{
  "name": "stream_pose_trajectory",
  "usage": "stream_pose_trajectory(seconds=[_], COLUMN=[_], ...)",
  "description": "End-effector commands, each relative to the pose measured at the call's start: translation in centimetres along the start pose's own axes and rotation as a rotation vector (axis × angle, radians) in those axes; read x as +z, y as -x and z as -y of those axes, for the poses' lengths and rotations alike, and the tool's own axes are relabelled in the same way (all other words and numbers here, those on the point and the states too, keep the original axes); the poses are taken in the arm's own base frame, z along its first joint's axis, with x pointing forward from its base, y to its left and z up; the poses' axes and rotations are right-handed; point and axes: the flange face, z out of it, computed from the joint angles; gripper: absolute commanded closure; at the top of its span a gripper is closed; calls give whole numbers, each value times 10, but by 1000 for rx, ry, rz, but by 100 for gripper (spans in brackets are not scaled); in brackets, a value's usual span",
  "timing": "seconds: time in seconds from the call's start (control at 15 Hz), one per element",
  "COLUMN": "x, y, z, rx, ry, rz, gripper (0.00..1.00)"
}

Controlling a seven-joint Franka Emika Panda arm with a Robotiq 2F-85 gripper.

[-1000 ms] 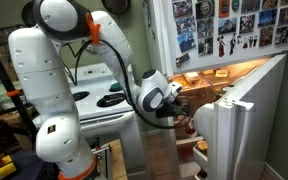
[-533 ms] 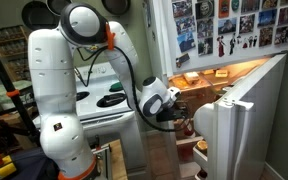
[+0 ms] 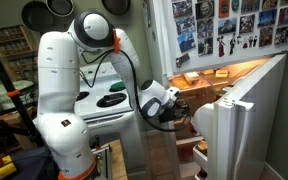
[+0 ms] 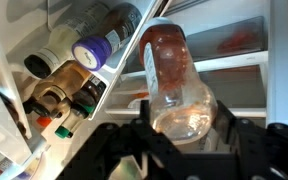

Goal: Put the sauce bottle on the second shelf of the fridge door

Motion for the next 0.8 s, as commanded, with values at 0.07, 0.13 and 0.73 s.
stream_pose_trajectory(seconds=[0.07,0.13,0.73], x=[9,8,13], y=[1,1,14], z=[-1,-3,-21], rx=[3,7,47], ry=[69,86,115], rz=[-18,-26,2], gripper=[63,63,63])
